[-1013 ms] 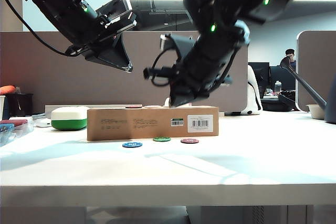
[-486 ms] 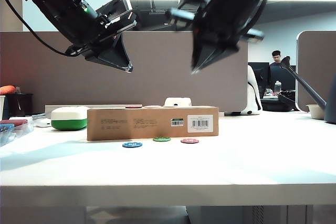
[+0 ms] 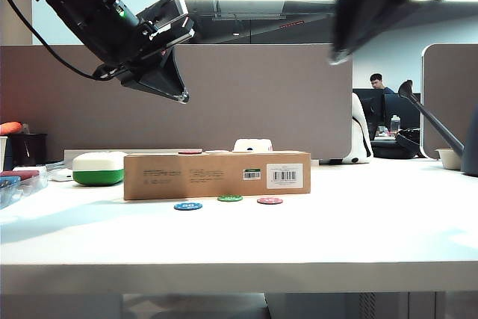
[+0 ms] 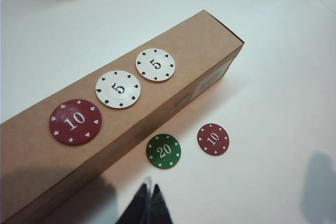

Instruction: Push the chip, whose value equals the sum of all the chip values on the rectangular box, forward next to the box.

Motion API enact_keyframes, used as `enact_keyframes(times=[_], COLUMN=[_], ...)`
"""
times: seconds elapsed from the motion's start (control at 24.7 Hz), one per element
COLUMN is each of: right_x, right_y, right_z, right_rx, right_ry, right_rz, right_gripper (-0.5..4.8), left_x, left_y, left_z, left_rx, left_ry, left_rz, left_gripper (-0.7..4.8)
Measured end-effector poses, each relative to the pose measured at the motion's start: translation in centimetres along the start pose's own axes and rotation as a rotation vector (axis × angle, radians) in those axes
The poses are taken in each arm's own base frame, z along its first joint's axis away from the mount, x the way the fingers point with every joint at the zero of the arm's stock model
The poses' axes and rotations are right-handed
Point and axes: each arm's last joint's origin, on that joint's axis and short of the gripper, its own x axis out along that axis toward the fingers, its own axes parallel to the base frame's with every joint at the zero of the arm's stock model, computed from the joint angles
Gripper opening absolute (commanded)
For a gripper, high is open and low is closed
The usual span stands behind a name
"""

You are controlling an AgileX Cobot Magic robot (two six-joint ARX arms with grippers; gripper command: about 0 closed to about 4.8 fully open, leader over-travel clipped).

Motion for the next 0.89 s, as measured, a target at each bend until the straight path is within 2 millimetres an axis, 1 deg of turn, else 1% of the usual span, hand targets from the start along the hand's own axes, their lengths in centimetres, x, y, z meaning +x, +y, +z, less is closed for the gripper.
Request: enact_keyframes(times=[0.16,0.32,0.36,0.45,0.61,0.65,0.69,0.77,0.81,0.85,0.89], right_x=[-2.2,-4.4,-5.7,-7.0,-9.3,-9.9,-10.8,-11.7,-12.1,-13.2,-13.8], right_y=[-0.3,-0.8,-1.1,-1.3,-2.0,-2.2,-2.4,-2.6,-2.8,-3.0,-3.1], right_z=[-2.4,-4.9,-6.3,-7.6,-11.1,-11.9,-13.1,-14.3,-15.1,-16.3,-16.7], right_rx=[-0.002,0.048,0.099,0.144,0.179,0.182,0.184,0.185,0.188,0.198,0.205], right_ry=[0.042,-0.022,-0.071,-0.119,-0.233,-0.271,-0.335,-0.407,-0.445,-0.519,-0.553], right_rz=[0.030,0.048,0.060,0.073,0.104,0.114,0.130,0.146,0.155,0.176,0.187], right_gripper=[-0.05,-0.05,-0.05,-0.05,-0.05,-0.05,-0.05,-0.05,-0.05,-0.05,-0.05], left_x=[0.0,0.0,-0.1,-0.6,-3.0,-3.9,-5.2,-6.5,-7.5,-9.4,-10.5], left_y=[0.0,0.0,0.0,-0.2,-0.9,-1.2,-1.5,-1.9,-2.2,-2.7,-3.0], left_z=[0.0,0.0,0.1,0.3,1.6,2.0,2.7,3.1,3.4,4.0,4.3], left_rx=[0.000,0.000,0.001,0.005,0.026,0.034,0.046,0.056,0.063,0.078,0.089], left_ry=[0.000,0.000,-0.004,-0.016,-0.087,-0.112,-0.155,-0.187,-0.212,-0.267,-0.302], left_rz=[0.000,0.000,0.000,0.001,0.000,0.001,0.001,0.002,0.002,0.004,0.004], left_gripper=[-0.05,-0.05,-0.05,-0.05,-0.05,-0.05,-0.05,-0.05,-0.05,-0.05,-0.05])
